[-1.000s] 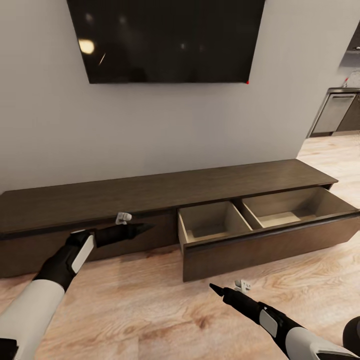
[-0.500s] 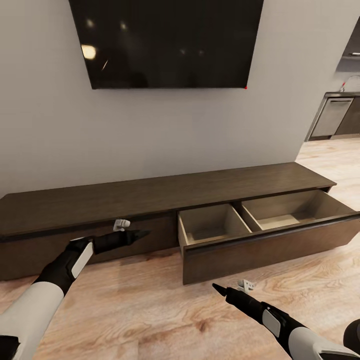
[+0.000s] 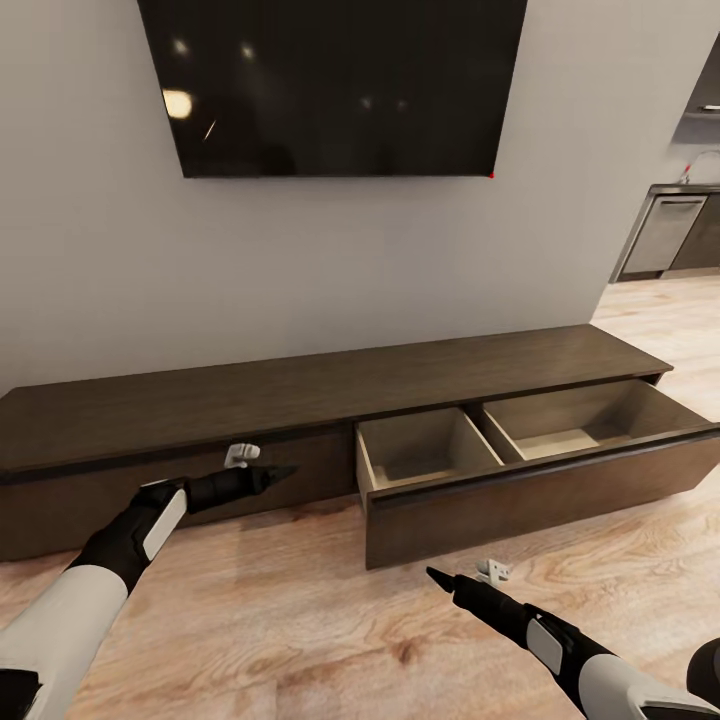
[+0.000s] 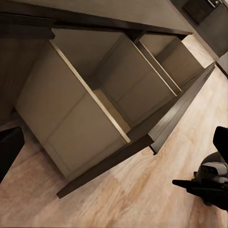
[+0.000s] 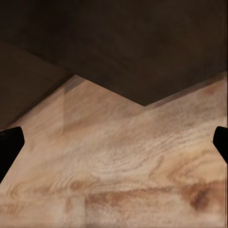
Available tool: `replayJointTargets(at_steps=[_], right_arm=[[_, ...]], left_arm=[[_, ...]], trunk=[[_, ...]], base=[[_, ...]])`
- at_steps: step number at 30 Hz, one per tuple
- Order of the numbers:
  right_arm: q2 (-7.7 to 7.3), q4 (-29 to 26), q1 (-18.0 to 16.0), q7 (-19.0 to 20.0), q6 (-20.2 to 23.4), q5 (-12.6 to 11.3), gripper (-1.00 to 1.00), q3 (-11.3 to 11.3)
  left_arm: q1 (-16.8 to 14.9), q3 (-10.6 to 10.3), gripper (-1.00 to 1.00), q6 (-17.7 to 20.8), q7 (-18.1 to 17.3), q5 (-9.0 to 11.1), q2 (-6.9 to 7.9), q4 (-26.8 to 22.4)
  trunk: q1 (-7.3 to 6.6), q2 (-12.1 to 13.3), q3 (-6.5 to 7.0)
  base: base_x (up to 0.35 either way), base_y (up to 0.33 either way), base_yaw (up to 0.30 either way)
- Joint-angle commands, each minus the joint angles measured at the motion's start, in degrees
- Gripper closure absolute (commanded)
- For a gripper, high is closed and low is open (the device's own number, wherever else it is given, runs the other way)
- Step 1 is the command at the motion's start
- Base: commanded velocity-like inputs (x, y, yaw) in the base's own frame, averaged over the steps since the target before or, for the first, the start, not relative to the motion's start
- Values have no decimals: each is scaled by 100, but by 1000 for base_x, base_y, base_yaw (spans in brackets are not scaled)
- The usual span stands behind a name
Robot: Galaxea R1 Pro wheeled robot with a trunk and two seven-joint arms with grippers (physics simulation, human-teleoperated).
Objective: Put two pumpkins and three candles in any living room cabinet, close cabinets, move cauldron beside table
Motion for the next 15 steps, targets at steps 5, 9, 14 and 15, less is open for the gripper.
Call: replayJointTargets(at_steps=[5,9,14,15], right_arm=[[-122,11,-3,29,22,15,-100,-25],[-269,12,-3,58,18,22,-100,-15],[-361,12,-3,40,24,23,-100,-5],[-362,12,-3,42,24,23,-100,-2]], left_arm=[[0,-19,-100,50,2,65,21,24],[-2,-15,-100,50,11,68,23,196],[-1,-14,-100,49,28,68,24,290],[-2,-12,-100,47,28,68,24,307]], trunk=[[-1,-2,-5],[-1,-2,-5],[-1,-2,-5],[-1,-2,-5]], base=[[0,0,0],[0,0,0],[0,0,0],[0,0,0]])
